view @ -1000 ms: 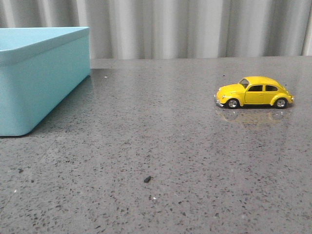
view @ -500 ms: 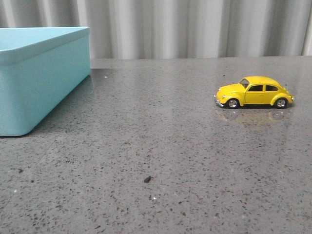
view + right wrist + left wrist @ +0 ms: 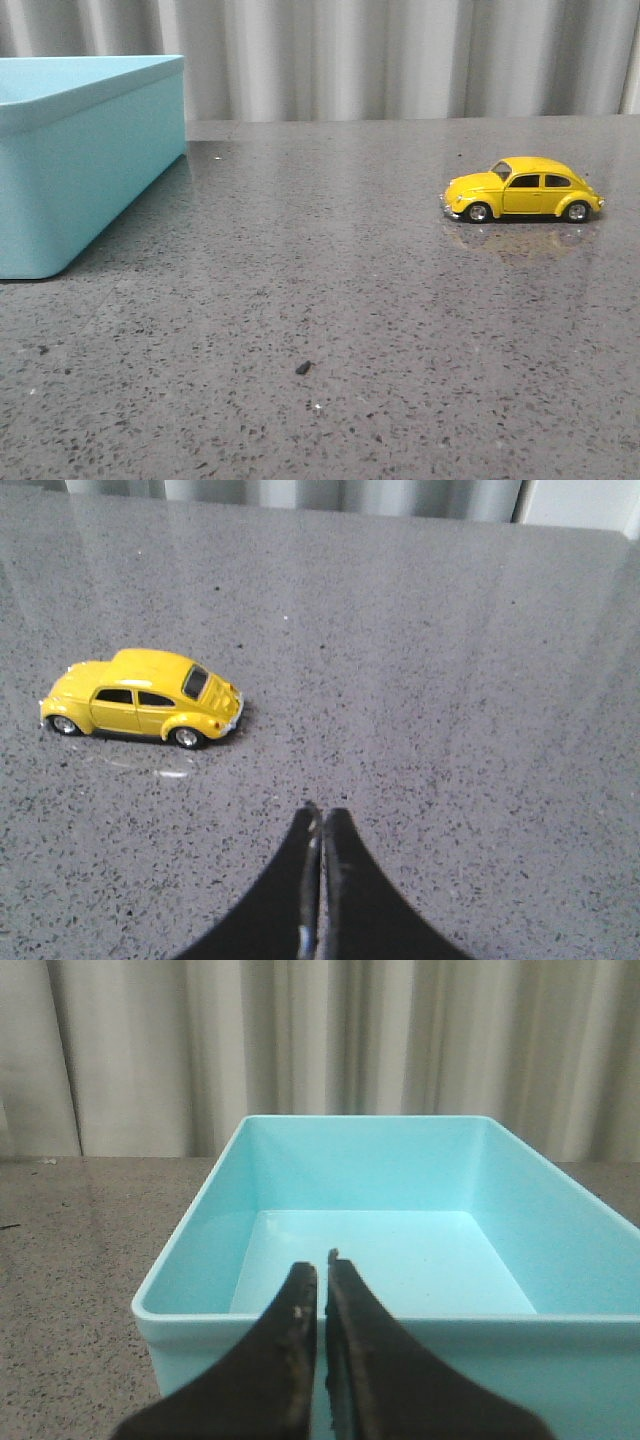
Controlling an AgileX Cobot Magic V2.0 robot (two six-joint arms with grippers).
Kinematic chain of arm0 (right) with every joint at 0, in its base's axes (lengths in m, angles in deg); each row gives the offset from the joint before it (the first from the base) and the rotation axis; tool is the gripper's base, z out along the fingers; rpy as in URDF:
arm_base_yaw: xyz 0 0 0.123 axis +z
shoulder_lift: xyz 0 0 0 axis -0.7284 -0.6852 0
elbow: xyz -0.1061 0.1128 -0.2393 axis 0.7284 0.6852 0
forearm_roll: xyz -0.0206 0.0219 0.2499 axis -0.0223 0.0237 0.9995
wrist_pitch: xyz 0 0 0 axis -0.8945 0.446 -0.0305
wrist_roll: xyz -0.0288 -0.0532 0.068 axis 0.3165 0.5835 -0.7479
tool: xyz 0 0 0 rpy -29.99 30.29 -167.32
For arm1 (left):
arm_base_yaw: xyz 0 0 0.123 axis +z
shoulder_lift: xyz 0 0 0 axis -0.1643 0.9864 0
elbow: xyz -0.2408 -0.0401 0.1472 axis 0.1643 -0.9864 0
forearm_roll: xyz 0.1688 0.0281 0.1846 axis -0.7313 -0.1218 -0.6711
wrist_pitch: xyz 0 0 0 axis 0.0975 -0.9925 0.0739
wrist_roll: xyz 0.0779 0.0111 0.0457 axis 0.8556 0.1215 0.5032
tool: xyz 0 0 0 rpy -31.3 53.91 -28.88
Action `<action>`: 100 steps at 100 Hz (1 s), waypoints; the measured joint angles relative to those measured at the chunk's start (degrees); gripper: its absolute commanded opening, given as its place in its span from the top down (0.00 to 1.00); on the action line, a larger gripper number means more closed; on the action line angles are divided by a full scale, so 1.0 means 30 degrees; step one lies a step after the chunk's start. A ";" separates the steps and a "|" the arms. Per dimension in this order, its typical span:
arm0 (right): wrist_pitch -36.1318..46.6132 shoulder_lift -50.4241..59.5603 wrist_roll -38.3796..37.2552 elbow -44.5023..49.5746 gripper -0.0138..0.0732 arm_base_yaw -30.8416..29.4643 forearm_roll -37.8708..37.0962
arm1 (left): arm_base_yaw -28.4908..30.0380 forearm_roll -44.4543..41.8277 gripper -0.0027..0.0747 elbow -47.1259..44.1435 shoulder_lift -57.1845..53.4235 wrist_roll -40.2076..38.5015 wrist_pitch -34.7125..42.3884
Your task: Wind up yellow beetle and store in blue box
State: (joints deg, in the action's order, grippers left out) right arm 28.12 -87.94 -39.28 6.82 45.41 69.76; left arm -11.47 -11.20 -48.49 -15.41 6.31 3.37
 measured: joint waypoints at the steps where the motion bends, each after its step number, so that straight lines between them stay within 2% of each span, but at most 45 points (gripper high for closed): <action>1: 0.0000 0.0009 0.0000 0.0000 0.90 0.0000 0.0000 | 0.0000 0.0000 0.99 0.0000 0.0029 0.0000 0.0038; 21: -0.0322 -0.0358 0.0000 -0.0498 0.90 0.0526 0.0129 | 0.0000 0.0000 0.99 0.0000 0.0042 0.0000 0.0128; 39: -0.2368 -0.2320 0.0000 -0.3096 0.90 0.1753 0.0129 | 0.0000 0.0000 0.99 0.0000 0.0042 0.0000 0.0164; 70: -0.5688 -0.9808 0.0000 -0.9650 0.90 0.4249 0.0716 | 0.0000 0.0000 0.99 0.0000 0.0073 0.0000 0.0164; 100: -1.0878 -1.7767 -0.0080 -1.7228 0.90 0.4437 0.2183 | 0.0000 0.0000 0.99 0.0000 0.0073 0.0000 0.0164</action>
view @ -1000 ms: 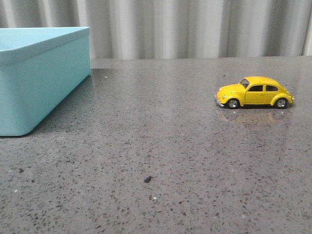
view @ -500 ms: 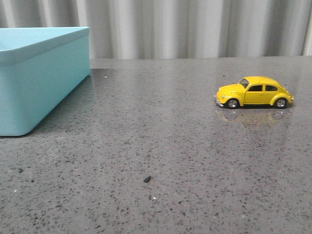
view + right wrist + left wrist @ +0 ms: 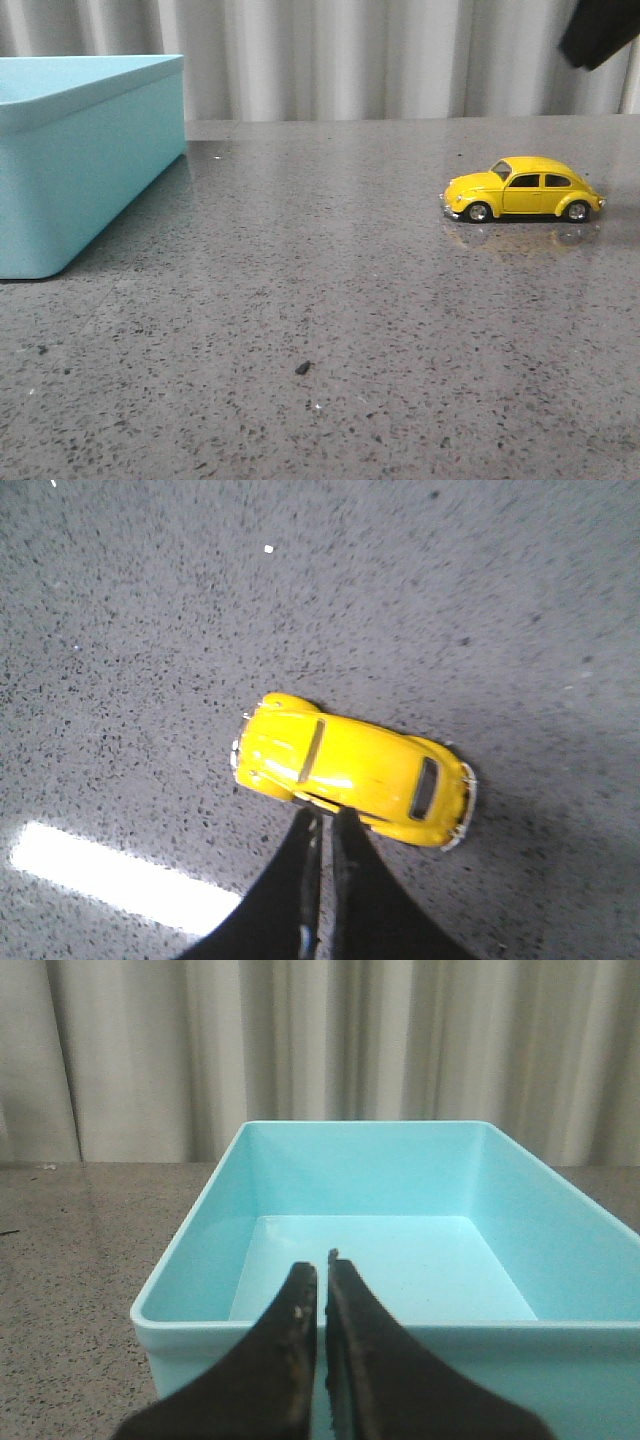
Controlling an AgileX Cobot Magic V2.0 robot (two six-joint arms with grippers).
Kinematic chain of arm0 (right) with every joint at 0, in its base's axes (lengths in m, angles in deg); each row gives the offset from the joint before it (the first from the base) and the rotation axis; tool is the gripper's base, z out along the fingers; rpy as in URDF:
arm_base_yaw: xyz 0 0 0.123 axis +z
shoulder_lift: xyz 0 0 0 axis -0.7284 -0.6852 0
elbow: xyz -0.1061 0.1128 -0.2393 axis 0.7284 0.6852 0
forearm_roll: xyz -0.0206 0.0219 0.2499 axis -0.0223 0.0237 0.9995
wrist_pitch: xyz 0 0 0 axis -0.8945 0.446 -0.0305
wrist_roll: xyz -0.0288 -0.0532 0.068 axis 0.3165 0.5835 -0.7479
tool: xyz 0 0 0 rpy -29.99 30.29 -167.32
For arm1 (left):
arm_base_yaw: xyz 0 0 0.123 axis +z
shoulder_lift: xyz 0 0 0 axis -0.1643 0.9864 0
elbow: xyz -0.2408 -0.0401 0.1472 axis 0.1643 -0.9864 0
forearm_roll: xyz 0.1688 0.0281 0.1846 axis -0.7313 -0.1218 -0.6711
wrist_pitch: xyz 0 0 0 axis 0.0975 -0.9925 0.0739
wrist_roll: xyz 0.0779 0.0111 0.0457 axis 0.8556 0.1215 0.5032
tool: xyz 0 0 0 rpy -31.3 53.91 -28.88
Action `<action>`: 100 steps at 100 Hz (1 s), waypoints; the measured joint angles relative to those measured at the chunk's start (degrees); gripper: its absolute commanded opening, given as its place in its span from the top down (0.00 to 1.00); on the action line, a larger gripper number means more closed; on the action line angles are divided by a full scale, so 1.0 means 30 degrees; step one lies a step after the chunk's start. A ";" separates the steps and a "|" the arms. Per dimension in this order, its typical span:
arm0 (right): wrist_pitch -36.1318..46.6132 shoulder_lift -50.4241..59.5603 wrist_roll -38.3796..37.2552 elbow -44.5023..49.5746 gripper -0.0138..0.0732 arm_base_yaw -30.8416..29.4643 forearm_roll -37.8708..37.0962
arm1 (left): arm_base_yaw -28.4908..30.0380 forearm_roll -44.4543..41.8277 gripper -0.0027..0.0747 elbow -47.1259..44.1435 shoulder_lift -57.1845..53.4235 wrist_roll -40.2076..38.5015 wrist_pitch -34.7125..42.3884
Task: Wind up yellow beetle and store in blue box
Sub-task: 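Lower the right gripper onto the roof of the yellow toy car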
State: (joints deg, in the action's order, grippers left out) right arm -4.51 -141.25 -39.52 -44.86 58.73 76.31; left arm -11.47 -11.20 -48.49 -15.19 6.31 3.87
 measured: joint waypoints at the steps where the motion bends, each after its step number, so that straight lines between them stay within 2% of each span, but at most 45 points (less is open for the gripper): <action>1: -0.0224 -0.0158 -0.0063 -0.0286 0.90 0.0000 0.0044 | 0.0000 0.0000 0.99 0.0000 0.0000 0.0000 0.0000; 21: -0.2484 -0.3868 -0.0945 -0.3426 0.90 0.0026 0.0250 | 0.0000 0.0000 0.99 0.0000 0.0000 0.0000 0.0038; 38: -0.3461 -0.5384 -0.1224 -0.4881 0.90 0.0042 0.0391 | 0.0000 0.0000 0.99 0.0000 0.0000 0.0000 0.0208; 100: -0.4815 -0.7168 -0.1224 -0.5271 0.90 0.0042 0.0483 | 0.0000 -0.0008 0.99 0.0000 0.0000 0.0000 0.1772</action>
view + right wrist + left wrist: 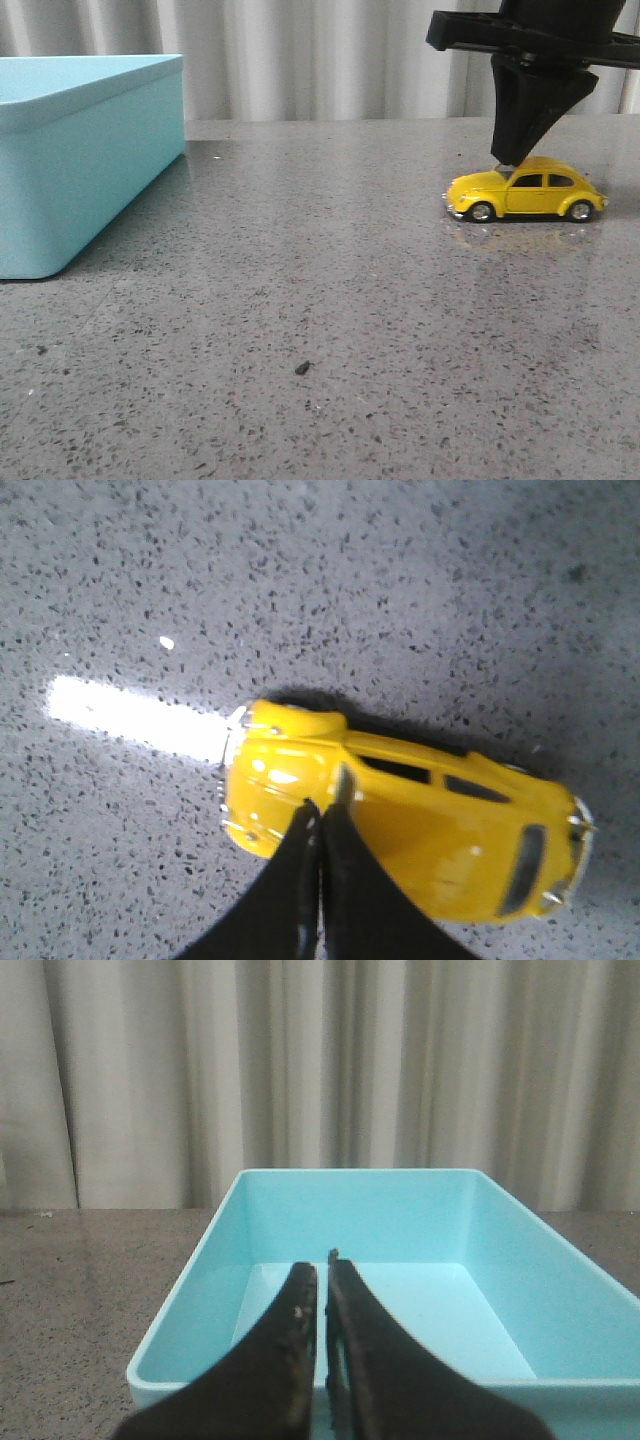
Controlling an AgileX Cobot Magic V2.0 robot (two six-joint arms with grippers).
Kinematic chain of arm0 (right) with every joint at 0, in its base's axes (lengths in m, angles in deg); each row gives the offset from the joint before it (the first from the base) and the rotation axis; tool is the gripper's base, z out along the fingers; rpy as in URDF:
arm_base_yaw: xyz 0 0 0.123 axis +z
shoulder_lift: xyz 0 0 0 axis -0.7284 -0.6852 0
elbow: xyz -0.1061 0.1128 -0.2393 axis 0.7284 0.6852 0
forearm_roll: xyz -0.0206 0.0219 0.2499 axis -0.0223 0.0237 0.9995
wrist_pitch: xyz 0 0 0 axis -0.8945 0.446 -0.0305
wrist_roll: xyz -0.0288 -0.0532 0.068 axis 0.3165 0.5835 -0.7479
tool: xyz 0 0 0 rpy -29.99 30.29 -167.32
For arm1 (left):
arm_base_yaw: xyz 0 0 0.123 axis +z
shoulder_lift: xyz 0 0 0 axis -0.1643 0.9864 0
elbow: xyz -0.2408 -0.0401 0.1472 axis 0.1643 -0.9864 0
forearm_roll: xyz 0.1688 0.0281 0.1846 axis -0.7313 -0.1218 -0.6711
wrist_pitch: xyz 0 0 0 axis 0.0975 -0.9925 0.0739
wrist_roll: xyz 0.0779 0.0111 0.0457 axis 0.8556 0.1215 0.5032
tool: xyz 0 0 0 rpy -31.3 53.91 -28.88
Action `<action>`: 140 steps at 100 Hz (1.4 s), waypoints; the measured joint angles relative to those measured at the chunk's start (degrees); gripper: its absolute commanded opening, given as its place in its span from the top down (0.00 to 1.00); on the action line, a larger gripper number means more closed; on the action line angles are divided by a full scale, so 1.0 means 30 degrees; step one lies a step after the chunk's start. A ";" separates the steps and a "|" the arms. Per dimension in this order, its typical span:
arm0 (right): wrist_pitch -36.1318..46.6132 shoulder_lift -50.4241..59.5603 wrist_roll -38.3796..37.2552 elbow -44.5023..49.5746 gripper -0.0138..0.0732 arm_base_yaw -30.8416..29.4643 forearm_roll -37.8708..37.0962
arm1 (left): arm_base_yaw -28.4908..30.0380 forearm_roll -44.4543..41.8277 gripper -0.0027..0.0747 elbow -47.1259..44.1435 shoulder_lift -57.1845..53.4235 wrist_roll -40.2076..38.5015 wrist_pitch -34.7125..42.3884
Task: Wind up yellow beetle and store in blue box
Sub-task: 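Lower the right gripper onto the roof of the yellow toy car, then push the yellow car with the right gripper toward the turquoise box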
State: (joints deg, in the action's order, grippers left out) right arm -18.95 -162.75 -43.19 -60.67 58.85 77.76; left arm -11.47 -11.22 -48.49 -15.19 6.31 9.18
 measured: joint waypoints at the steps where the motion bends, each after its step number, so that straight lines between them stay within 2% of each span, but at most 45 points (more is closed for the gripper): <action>1: 0.0006 -0.0004 0.0000 0.0000 0.90 0.0000 0.0000 | 0.0000 0.0000 0.99 0.0000 0.0000 0.0000 0.0002; 53: -0.0243 -0.0556 0.0000 -0.0073 0.90 -0.0308 0.0141 | 0.0000 0.0000 0.99 0.0000 0.0000 0.0000 0.0208; 103: -0.0750 -0.0633 0.0000 -0.0186 0.90 -0.2188 -0.1822 | 0.0000 -0.0032 0.99 0.0000 0.0000 0.0000 0.0208; 140: -0.1089 -0.1108 -0.0101 -0.0412 0.90 -0.4371 -0.2187 | 0.0000 -0.0032 0.99 0.0000 0.0000 0.0000 0.0220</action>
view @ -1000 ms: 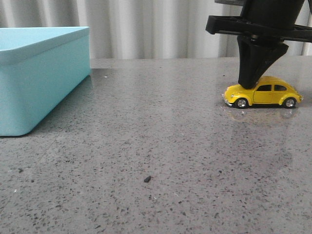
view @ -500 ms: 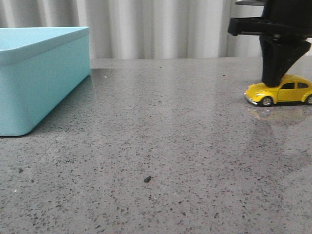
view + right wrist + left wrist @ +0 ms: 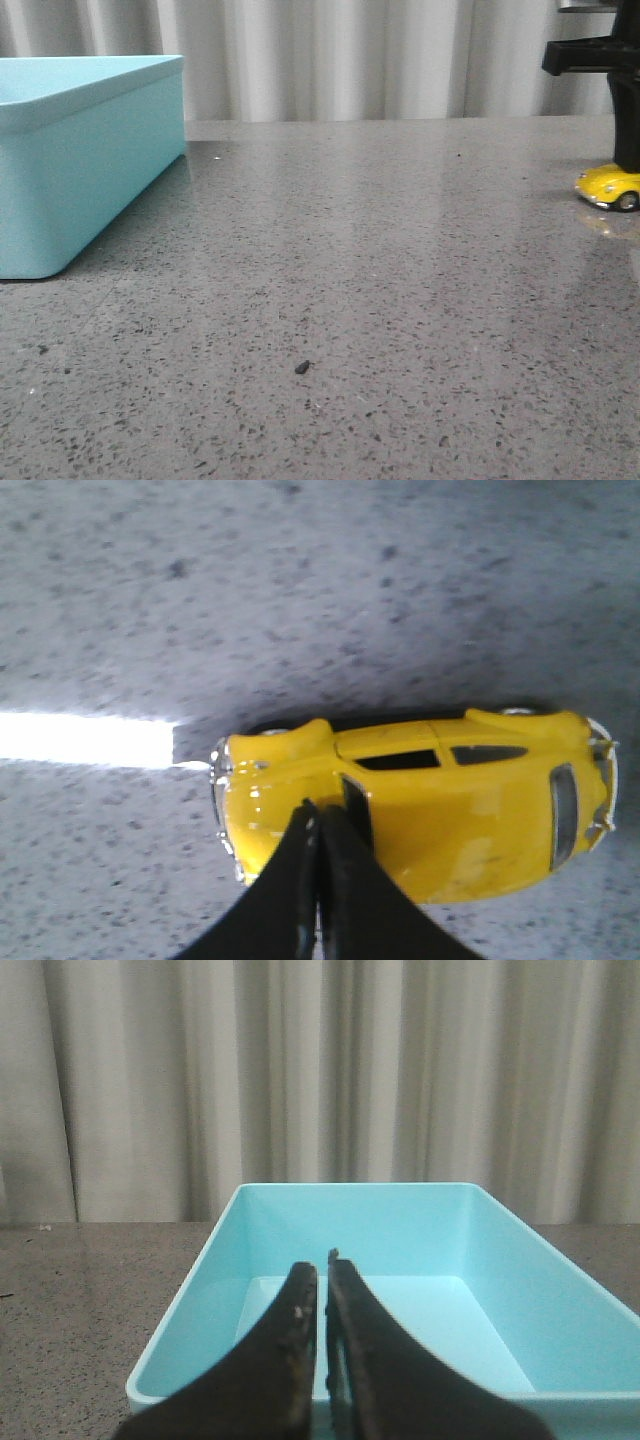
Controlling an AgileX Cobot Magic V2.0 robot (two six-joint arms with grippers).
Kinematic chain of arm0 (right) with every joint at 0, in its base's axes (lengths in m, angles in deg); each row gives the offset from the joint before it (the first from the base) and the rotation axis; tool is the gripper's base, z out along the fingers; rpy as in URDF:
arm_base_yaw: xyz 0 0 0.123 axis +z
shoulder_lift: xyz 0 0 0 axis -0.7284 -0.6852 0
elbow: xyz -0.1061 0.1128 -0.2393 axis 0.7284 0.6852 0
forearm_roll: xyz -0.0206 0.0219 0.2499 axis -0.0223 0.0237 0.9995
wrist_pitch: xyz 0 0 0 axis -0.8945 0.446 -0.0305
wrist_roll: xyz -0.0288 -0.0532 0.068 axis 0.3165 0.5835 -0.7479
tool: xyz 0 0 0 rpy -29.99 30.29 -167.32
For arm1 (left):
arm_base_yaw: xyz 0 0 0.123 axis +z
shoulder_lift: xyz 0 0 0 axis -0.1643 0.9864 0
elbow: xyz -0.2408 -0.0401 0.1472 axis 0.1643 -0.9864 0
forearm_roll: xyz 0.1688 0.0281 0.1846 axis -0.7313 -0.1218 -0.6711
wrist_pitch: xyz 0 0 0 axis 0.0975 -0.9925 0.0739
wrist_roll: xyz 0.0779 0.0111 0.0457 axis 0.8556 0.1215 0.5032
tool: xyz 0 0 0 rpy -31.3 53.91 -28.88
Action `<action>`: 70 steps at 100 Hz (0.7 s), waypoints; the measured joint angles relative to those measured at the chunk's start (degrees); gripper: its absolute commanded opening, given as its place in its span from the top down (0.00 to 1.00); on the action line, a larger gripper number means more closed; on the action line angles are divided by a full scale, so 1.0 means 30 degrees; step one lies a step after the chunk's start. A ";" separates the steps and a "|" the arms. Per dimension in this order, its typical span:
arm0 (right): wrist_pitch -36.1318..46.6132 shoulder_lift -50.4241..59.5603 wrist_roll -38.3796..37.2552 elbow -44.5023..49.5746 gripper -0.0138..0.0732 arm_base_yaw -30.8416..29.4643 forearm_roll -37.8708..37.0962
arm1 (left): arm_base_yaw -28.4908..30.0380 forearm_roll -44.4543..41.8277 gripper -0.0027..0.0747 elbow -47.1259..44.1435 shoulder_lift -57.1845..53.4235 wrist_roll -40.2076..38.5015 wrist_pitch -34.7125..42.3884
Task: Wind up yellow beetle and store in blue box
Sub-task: 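Push the yellow car with the right gripper toward the turquoise box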
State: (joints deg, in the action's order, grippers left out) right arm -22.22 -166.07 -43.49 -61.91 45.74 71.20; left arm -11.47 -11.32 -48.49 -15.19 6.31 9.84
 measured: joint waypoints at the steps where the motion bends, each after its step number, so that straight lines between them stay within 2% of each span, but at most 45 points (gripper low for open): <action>1: 0.0000 -0.0033 0.0000 0.0000 0.90 -0.0059 -0.0030 | 0.0000 0.0000 0.99 0.0000 0.0000 0.0000 0.0000; 25: -0.0081 -0.0188 0.0101 -0.0206 0.90 -0.0534 0.0044 | 0.0000 0.0000 0.99 0.0000 0.0000 0.0000 0.0000; 30: -0.0202 -0.0053 0.0450 -0.0399 0.90 -0.0607 0.0790 | 0.0000 0.0000 0.99 0.0000 0.0000 0.0000 0.0000; 45: -0.0503 0.0954 0.2515 -0.1033 0.90 -0.0750 0.5905 | 0.0000 0.0000 0.99 0.0000 0.0000 0.0000 0.0000; 56: -0.0503 0.2570 0.2903 -0.2017 0.90 -0.0623 0.7282 | 0.0000 0.0000 0.99 0.0000 0.0000 0.0000 0.0000; 70: -0.0665 0.3741 0.3102 -0.2437 0.90 -0.0623 0.7433 | 0.0000 0.0000 0.99 0.0000 0.0000 0.0000 0.0000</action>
State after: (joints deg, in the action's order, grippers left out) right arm -24.22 -154.85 -34.19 -69.22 43.87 93.49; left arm -11.47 -11.32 -48.49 -15.19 6.31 9.84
